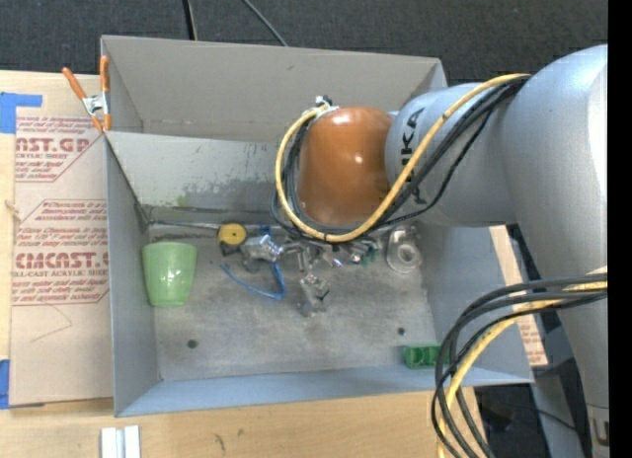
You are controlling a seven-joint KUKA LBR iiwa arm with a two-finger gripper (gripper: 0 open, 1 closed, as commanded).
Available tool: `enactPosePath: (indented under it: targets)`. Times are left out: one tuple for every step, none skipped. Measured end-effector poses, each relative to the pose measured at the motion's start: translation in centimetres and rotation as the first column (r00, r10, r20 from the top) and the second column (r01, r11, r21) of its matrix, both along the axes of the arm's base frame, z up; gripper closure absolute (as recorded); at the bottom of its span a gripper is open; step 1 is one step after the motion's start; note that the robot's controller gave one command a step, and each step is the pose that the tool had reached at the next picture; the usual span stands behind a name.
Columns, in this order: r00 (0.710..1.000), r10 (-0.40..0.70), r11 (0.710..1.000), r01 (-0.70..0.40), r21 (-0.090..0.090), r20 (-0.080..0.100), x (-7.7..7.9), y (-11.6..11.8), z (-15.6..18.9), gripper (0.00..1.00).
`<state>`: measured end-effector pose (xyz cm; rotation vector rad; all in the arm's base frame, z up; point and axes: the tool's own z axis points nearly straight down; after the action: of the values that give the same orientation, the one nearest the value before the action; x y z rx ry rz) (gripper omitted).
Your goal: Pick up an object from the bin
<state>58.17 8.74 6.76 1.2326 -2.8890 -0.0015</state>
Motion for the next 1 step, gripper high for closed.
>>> enactPosePath:
  targets:
    - [1.000,0.001,1.000,-0.001,0.002,-0.001,-0.04,0.15,0.17,1.00]
